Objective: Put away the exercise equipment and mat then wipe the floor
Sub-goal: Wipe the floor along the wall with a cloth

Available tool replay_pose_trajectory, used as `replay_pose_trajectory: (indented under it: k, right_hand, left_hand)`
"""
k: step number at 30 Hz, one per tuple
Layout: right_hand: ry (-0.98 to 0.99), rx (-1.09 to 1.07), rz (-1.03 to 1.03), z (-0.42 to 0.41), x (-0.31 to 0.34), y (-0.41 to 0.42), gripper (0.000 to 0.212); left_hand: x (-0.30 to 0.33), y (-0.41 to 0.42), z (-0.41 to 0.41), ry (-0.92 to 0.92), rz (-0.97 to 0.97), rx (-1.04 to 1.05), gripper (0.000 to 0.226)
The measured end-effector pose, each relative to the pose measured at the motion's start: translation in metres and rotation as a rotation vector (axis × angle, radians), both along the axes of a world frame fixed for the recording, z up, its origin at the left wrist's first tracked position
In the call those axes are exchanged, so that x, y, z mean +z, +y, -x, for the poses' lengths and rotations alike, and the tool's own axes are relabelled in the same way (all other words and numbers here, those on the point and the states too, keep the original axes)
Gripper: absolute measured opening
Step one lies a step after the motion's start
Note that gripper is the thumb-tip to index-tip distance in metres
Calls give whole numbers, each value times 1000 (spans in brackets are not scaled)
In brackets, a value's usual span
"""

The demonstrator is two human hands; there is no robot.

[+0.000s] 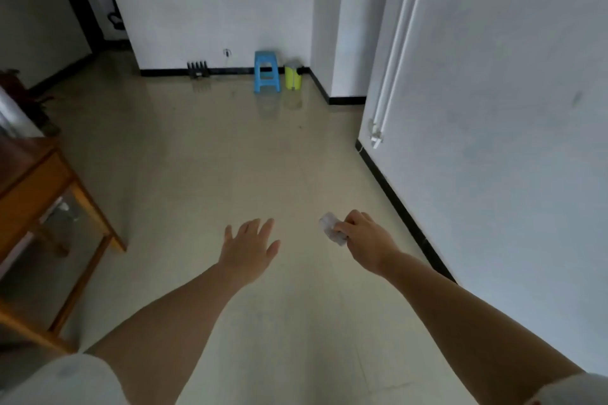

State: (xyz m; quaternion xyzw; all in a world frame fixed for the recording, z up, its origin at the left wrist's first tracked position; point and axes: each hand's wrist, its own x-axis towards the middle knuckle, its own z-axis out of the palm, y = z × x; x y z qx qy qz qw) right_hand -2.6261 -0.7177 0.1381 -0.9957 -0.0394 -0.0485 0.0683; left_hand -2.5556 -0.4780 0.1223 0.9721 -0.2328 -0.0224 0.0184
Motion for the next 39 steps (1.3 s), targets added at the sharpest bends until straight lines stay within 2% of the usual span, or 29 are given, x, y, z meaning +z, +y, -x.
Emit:
replay_pose_trajectory:
  k: [6, 14, 20, 22, 24, 28, 33, 39]
  right_hand:
    - [22, 49, -23, -57, -2, 31, 35]
    - [3, 57, -8, -168, -7, 0, 36]
    - [-44, 58, -14, -308, -8, -63, 33]
    - [-33, 58, -57, -334, -6, -68, 33]
    - [23, 97, -60, -419, -12, -91, 33]
    - [54, 148, -98, -465, -13, -86, 38]
    - [43, 236, -99, -587, -23, -79, 39]
    - [20, 164, -156, -761, -31, -77, 32]
  left_hand:
    - [-5, 34, -57, 13, 10, 44, 57]
    - [-26, -4, -156, 99, -1, 45, 59]
    - [-21, -58, -287, 36, 15, 90, 61]
    - [-15, -65, -310, 80, 17, 117, 61]
    - [-17, -87, -381, 105, 32, 185, 60]
    - [-16, -85, -422, 107, 14, 178, 60]
    - [-26, -80, -543, 144, 19, 246, 60]
    - [-29, -71, -705, 142, 31, 220, 60]
